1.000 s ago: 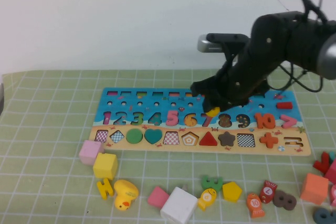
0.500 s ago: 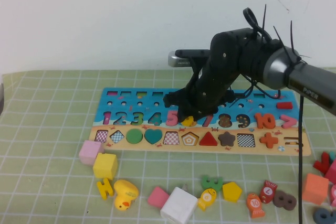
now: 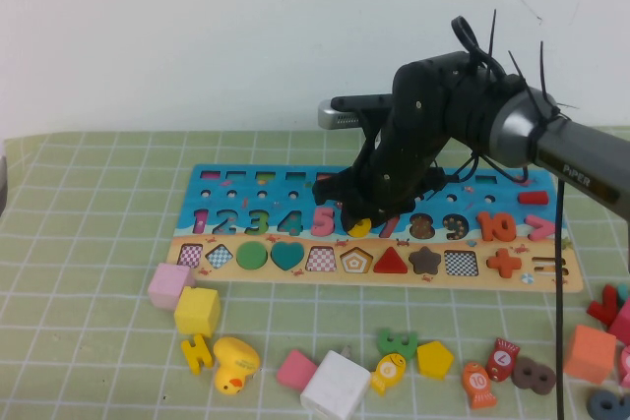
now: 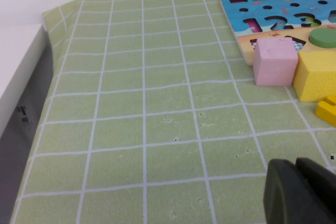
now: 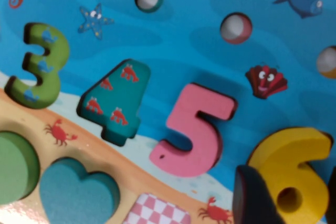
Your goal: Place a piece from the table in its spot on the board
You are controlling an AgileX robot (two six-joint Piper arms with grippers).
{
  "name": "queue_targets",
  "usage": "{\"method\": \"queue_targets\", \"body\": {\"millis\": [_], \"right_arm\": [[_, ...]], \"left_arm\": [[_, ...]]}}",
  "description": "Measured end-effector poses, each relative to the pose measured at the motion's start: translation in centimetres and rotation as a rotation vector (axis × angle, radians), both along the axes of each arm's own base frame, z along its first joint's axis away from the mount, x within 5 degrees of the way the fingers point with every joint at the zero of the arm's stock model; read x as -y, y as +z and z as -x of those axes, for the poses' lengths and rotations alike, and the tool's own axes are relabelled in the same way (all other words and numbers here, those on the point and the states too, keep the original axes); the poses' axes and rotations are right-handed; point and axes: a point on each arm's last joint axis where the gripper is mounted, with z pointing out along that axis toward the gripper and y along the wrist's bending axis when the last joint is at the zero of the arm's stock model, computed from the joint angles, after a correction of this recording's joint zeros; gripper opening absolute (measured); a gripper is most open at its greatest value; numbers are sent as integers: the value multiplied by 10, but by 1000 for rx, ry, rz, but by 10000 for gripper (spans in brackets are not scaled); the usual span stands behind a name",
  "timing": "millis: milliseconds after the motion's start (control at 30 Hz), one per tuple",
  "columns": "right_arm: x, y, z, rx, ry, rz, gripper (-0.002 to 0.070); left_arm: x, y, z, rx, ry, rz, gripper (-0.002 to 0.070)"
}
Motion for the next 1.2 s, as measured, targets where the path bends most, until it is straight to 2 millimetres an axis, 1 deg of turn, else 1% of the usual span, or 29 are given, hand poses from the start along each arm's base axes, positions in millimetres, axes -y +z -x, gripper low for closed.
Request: {"method": "queue_targets", "body": {"millis": [200,400,500,667,800,900,1067,1100,1133,1200], "right_arm": [[0,0,0,0,-2,1,269],[0,-4,-1,-10,-14,2,272],[0,-4,-1,-11,-17,1,296],[0,-4,-1,-11,-21,-1,356],[0,-1,0,-7,-21,-3,377],[-1,8,-2,9,-19,-14,381],[-3,39,-5,77,-6,-51,382],[-3,43,-5,91,-1,-56,379],[-4,45,-6,105,9,-61,371],[-4,46,-7,118,23,-60,330]], "left_arm": [[0,0,0,0,0,0,-2],[0,0,0,0,0,0,-2],[0,0,0,0,0,0,-2],[0,0,0,0,0,0,-2],[0,0,0,0,0,0,-2],[0,0,0,0,0,0,-2],[0,0,0,0,0,0,-2],[0,0,0,0,0,0,-2],[0,0,0,0,0,0,-2],[0,0,0,0,0,0,-2]]}}
